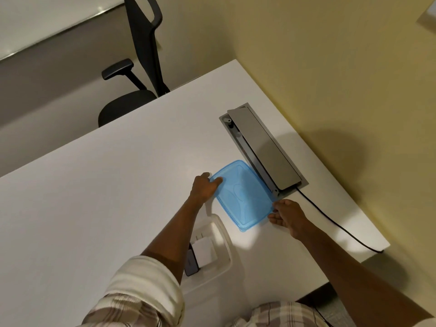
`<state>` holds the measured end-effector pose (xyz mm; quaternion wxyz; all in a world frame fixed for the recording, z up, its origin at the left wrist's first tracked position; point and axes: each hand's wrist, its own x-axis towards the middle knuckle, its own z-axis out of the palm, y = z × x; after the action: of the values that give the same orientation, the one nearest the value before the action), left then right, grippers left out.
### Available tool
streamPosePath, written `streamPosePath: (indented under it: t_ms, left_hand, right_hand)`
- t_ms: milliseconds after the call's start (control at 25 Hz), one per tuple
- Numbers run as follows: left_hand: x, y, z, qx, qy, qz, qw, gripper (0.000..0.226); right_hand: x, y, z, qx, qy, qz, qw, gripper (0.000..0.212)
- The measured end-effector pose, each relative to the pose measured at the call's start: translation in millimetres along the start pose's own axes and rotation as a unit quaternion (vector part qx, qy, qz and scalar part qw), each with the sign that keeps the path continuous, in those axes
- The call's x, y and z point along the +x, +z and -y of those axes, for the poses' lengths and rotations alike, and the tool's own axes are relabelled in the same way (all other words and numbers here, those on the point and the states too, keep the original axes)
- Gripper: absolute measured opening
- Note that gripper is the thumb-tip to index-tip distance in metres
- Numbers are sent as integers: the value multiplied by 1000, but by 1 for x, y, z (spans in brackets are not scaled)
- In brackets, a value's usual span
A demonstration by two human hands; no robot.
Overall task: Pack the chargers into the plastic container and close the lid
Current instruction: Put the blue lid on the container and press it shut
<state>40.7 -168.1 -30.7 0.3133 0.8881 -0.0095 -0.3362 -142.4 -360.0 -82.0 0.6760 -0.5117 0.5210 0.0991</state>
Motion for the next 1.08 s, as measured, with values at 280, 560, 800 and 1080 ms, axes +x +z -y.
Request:
streamPosePath:
  t_ms: [280, 560, 800, 1080]
  left_hand:
    - [-34, -32, -4, -125, 64, -57, 988, 31]
    - [-87, -66, 19, -205, 73, -121, 969, 52]
    - [-133, -85, 67, -285, 70, -126, 948, 53]
    - [-176, -69, 137, -320, 53, -148, 934, 29]
  right_hand:
    - [-26, 13, 28, 2, -123, -40, 992, 12]
    - [-74, 36, 49, -5, -209, -30, 977, 18]
    - [-110, 53, 34, -78, -291, -1, 954, 11]
    - [-144, 72, -14, -232, -309, 12, 922, 28]
